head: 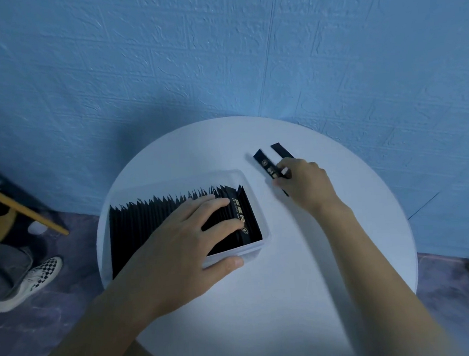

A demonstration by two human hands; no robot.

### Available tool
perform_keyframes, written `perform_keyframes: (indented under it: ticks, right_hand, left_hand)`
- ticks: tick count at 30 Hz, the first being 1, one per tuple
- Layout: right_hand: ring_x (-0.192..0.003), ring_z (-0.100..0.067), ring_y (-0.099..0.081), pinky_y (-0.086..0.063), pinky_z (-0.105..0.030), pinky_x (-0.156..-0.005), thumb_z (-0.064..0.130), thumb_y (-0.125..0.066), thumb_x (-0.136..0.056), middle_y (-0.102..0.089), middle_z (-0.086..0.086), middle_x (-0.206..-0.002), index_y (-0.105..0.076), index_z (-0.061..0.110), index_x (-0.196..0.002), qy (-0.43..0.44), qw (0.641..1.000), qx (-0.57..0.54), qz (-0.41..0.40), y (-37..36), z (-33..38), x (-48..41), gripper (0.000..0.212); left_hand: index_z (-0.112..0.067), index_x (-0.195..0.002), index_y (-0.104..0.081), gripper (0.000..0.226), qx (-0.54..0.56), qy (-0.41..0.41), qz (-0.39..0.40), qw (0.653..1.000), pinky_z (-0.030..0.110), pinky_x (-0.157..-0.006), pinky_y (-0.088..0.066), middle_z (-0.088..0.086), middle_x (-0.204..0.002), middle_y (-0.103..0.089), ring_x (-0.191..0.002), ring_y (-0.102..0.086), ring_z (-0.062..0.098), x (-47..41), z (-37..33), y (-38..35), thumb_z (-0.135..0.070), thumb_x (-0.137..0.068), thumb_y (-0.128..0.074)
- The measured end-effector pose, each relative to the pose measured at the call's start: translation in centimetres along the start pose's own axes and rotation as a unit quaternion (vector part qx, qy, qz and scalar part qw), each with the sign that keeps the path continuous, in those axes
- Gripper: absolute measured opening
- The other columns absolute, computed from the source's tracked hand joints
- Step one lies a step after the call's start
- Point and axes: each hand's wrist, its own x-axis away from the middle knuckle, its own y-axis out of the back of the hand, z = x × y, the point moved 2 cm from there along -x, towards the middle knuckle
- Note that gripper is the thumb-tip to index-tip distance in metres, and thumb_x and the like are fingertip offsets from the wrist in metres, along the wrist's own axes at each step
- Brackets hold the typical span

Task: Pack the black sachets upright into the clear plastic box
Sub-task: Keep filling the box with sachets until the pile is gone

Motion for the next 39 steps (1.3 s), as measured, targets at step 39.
perform_keyframes:
  ticks: [39]
  right_hand:
    - [-0.058, -0.015, -0.069, -0.059, -0.041, -0.073, 0.025, -0.063, -0.091, -0.07, 0.005, -0.07, -0.065, 0.019, -0.088, -0.005, 0.969, -0.248, 0.022, 6.5, 6.5, 8.5, 0.007]
  left_hand:
    - [-0.038, -0.135, -0.056, 0.051, -0.004, -0.02, -0.01, 1.0, 0.034, -0.118, -0.028, -0.01, -0.15, -0.042, -0.143, -0.034, 0.015, -1.1, -0.4, -0.1, -0.065, -0.093, -0.043]
